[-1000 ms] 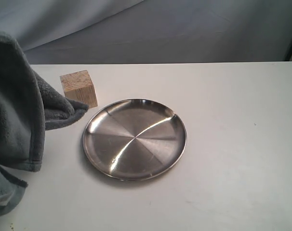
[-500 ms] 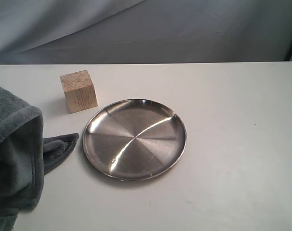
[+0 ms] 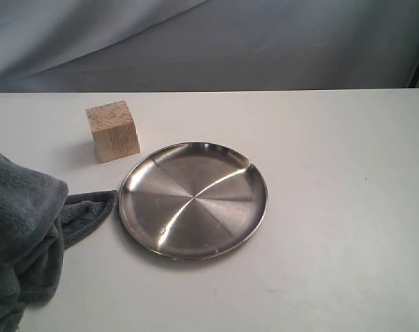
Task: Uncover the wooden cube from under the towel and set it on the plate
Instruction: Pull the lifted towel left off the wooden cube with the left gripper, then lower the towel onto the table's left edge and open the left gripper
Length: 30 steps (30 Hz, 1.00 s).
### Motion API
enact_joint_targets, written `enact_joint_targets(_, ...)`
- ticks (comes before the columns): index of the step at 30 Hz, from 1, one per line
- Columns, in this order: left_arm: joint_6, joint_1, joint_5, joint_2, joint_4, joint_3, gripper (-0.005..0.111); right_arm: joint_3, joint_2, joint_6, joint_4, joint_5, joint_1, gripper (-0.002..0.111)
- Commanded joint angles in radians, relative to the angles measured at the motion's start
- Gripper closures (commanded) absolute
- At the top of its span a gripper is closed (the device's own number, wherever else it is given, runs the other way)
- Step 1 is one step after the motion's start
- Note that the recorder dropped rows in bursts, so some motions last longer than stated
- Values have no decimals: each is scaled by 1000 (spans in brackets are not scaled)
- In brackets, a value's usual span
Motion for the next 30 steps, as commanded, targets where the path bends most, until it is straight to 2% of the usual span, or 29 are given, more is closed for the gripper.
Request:
enact_joint_targets(1, -12, 0, -77, -6, -26, 51, 107, 3, -5, -11, -1, -2, 1, 108)
enact_joint_targets(9, -12, 0, -147, 130, -30, 73, 107, 3, -5, -11, -1, -2, 1, 108)
enact_joint_targets(19, 1, 0, -349, 412, -25, 73, 107, 3, -5, -11, -1, -2, 1, 108)
enact_joint_targets(30, 14, 0, -382, 621, -4, 73, 107, 3, -5, -11, -1, -2, 1, 108)
